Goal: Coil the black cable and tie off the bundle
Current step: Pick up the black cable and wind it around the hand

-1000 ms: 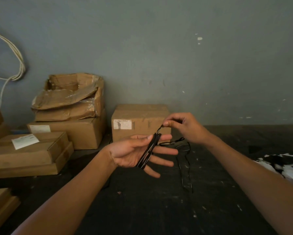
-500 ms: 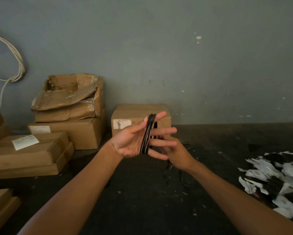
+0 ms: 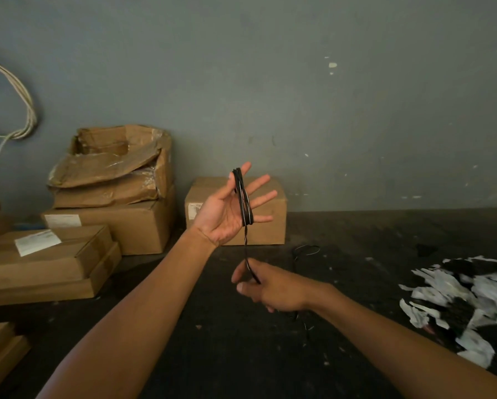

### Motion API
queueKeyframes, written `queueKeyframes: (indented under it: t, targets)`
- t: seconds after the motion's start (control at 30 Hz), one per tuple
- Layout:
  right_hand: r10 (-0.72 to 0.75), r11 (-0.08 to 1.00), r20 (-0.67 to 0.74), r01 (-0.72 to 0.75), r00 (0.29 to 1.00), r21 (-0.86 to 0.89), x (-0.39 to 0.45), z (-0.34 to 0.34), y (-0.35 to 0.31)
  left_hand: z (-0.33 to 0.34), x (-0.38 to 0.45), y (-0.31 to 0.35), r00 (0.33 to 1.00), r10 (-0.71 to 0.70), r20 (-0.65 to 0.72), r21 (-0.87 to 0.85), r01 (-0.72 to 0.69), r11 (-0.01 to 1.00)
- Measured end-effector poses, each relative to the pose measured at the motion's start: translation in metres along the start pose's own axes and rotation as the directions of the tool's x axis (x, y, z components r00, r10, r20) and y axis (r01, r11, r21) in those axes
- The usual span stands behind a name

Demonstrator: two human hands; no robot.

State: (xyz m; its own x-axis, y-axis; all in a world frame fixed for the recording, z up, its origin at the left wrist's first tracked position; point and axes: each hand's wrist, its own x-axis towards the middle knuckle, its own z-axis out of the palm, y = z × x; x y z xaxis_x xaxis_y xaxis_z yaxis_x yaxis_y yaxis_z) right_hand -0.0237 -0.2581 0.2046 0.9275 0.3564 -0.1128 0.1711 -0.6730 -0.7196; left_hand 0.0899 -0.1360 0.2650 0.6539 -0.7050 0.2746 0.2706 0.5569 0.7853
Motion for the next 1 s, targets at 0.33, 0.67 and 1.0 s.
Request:
queueKeyframes:
  t: [0.33, 0.67, 1.0]
  targets:
    - [0.017, 0.925, 0.013, -0.011, 1.0, -0.38, -0.019, -0.052, -0.039, -0.047, -0.025, -0.026, 0.975, -0.09, -0.204, 0.405, 0.168, 0.899]
    - [-0.133, 0.829, -0.231, -0.02, 0.964, -0.559, -0.015, -0.135, -0.051, -0.043, -0.048, -0.023, 0.915, -0.319, -0.249, 0.644, 0.402, 0.651]
    - [-0.199, 0.907, -0.32, 0.051, 0.926, -0.418, -0.007, -0.166, -0.019, -0.044, -0.063, -0.021, 0.863, -0.504, -0.018, 0.497, 0.445, 0.745]
